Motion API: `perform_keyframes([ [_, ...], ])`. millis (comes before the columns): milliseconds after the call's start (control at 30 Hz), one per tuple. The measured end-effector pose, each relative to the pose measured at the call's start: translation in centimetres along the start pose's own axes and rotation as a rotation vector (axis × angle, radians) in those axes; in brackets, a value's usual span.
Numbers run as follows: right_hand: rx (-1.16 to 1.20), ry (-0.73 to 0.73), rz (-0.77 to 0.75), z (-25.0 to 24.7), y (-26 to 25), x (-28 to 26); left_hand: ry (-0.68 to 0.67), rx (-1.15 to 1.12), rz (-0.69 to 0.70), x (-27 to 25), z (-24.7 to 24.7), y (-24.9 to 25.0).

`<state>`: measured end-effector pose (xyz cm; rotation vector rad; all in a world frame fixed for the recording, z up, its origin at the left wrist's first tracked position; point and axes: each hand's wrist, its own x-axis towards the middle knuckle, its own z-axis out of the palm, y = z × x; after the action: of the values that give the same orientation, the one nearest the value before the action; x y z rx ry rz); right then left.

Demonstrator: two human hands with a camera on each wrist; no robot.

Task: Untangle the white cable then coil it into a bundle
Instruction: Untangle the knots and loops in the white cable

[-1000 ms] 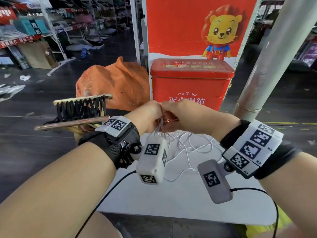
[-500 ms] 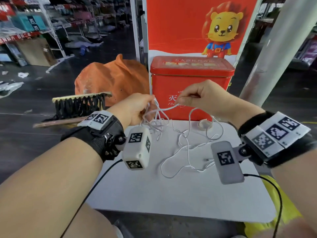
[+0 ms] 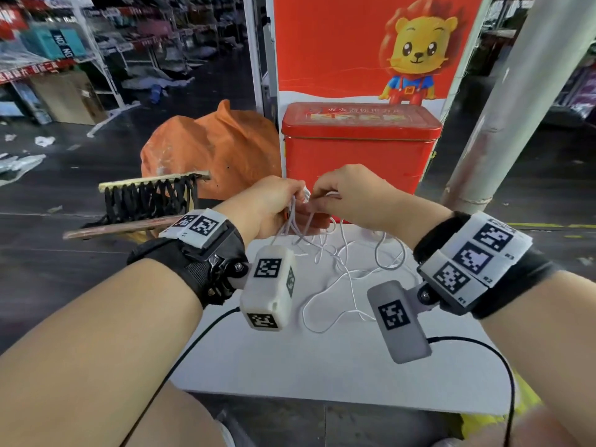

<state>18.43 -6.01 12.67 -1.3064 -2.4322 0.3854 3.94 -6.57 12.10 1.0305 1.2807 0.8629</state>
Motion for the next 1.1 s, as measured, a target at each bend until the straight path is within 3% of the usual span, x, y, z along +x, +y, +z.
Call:
perform_keyframes([
  [233, 0.18, 0.127, 0.039, -0.5, 1.1, -0.1, -0.235, 0.203, -0.003, 0.1, 1.0, 0.3],
  [367, 0.166, 0.094, 0.074, -1.6, 3.2, -0.9, -0.245, 0.182, -0.006, 0.0, -0.4, 0.6],
  [500, 0.135, 0.157, 0.127, -1.6, 4.9, -1.1, -0.32, 0.285, -0.052, -0.4, -1.1, 0.3],
  [600, 0.267, 0.228, 0.185, -1.6, 5.3, -1.4, -0.368, 0.372, -0.028, -0.9, -0.9, 0.4],
  [700, 0.352, 0.165, 0.199, -1.1, 4.5, -1.5, -0.395, 0.443, 0.036, -1.0, -0.6, 0.2],
  [800, 0.646, -0.029, 0.262, -0.3, 3.6, -1.6, -0.401, 0.307, 0.09, -1.0, -0.3, 0.2],
  [867, 0.869, -0.069, 0.254, -0.2, 3.6, -1.8, -0.382, 0.189, 0.121, -1.0, -0.3, 0.4],
  [1100, 0.92, -0.076, 0.276, -0.2, 3.8, -1.4, -0.232, 0.018, 0.207, -0.7, -0.8, 0.9],
])
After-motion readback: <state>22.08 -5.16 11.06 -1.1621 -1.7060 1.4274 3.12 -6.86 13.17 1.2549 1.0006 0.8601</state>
